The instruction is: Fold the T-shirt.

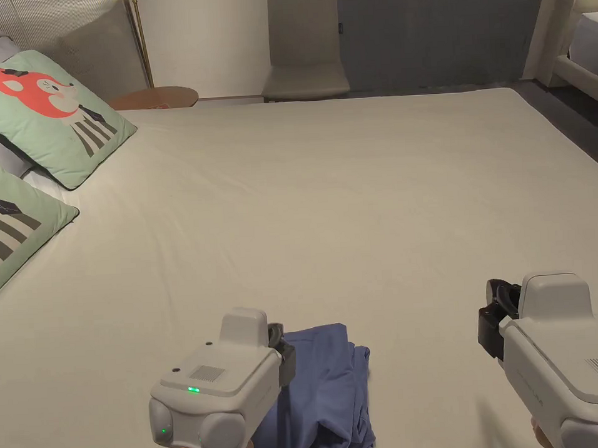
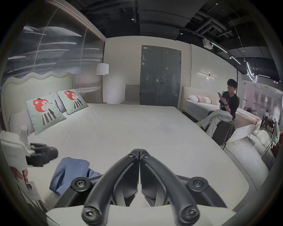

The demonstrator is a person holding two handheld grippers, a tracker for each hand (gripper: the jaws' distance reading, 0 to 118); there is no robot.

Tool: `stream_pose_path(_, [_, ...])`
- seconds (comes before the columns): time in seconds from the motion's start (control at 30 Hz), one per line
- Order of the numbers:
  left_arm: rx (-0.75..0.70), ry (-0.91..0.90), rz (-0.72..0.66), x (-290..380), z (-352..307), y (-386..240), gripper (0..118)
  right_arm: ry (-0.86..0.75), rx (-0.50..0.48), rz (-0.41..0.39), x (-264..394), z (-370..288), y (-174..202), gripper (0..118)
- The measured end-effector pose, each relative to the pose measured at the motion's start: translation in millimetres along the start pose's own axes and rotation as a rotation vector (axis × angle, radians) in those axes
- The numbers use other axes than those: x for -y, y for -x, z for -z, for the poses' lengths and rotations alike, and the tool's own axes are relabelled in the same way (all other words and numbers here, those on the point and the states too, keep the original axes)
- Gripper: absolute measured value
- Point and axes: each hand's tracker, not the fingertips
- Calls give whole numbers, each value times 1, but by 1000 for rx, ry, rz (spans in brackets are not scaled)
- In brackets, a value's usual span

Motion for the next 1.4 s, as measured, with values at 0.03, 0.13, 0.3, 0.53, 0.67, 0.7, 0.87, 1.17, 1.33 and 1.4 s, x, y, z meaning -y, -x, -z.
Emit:
stream_pose_path(0.03, [-1, 26, -11, 6, 5, -3, 0, 0, 0, -1, 0, 0, 0, 1])
stream_pose_path(0.13, [31, 96, -37, 29, 28, -12, 0, -2, 2, -1, 2, -1, -4, 1])
stream_pose_path(0.3, [54, 143, 42, 46, 44, -51, 0, -1, 15, 0, 2, -5, -13, 1])
stream_pose_path(0.53, [52, 170, 78, 50, 60, -90, 0, -16, 37, 3, 4, -12, -27, 1])
stream_pose_path(0.67, [79, 168, 89, 47, 63, -100, 0, -24, 43, 5, 2, -15, -29, 1])
stream_pose_path(0.7, [87, 157, 84, 43, 59, -99, 0, -25, 43, 7, 2, -16, -29, 1])
stream_pose_path(0.87, [105, 33, -6, 3, 24, -73, 0, -45, 28, 5, -1, -20, -22, 1])
stream_pose_path(1.17, [-39, -255, 14, -63, -47, -5, 0, -151, -18, 2, -20, -29, 10, 1])
stream_pose_path(1.33, [-135, -361, 11, -77, -72, 33, 0, -196, -36, -9, -32, -34, 29, 1])
stream_pose_path(1.4, [-180, -393, 18, -77, -77, 48, 0, -208, -40, -14, -35, -35, 36, 1])
